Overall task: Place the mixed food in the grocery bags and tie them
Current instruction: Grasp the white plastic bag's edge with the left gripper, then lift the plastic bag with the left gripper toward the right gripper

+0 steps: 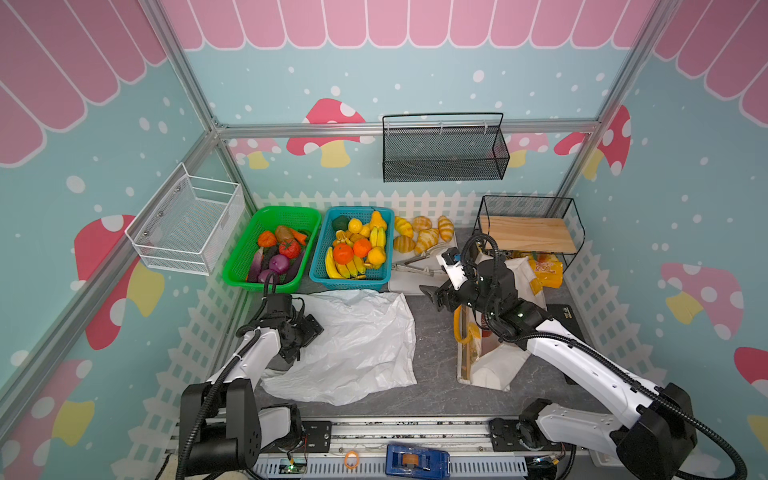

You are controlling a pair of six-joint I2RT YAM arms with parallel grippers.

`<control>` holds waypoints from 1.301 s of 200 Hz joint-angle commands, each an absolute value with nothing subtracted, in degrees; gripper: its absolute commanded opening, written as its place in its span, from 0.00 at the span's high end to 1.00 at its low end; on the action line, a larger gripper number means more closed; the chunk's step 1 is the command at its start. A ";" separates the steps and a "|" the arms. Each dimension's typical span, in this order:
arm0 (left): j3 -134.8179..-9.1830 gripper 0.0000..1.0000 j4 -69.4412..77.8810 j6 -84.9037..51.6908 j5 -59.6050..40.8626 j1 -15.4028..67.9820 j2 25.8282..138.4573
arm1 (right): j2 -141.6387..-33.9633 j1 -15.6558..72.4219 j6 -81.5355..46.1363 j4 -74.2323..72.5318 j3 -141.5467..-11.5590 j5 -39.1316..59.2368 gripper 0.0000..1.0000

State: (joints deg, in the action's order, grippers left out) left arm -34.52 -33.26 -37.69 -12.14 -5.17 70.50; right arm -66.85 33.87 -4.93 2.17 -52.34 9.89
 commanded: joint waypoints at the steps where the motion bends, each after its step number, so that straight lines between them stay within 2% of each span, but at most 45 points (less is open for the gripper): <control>1: -33.77 0.18 -32.76 -39.97 -14.06 -1.91 66.62 | -65.34 34.14 -3.53 2.55 -51.06 9.08 0.12; 42: -30.95 0.39 -32.28 -42.76 -19.43 2.15 60.04 | -66.25 34.11 -3.86 2.46 -50.93 9.49 0.12; 57: -30.39 0.42 -30.60 -43.34 -22.75 3.45 60.92 | -66.94 34.19 -4.01 2.37 -51.38 9.94 0.12; 85: -30.76 0.46 -30.29 -42.44 -21.95 5.40 62.74 | -67.41 34.15 -4.58 2.29 -51.94 10.63 0.12; 112: -30.44 0.55 -26.80 -42.51 -22.49 9.01 63.95 | -67.20 34.19 -5.09 2.36 -51.91 11.00 0.12; 150: -29.41 0.77 -19.93 -42.43 -25.74 13.10 65.83 | -67.38 34.12 -3.34 4.98 -53.79 7.96 0.12; 182: -30.38 1.00 -12.74 -43.12 -31.07 19.10 62.71 | -68.10 34.16 -2.31 8.74 -57.72 4.52 0.13; 211: -36.33 1.00 -6.29 -47.64 -30.06 28.44 60.00 | -68.51 34.01 -3.35 12.87 -62.92 2.09 0.13; 230: -42.87 1.00 -1.71 -49.93 -24.60 34.59 59.89 | -69.38 33.46 -5.20 16.25 -67.59 3.93 0.13; 260: -51.87 1.00 4.00 -52.47 -15.92 39.48 62.92 | -70.97 32.06 -9.39 21.69 -75.44 8.24 0.15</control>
State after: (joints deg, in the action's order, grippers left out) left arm -45.89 -4.93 -48.71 -24.32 37.10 61.43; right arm -70.04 33.06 -5.96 15.97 -70.30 5.02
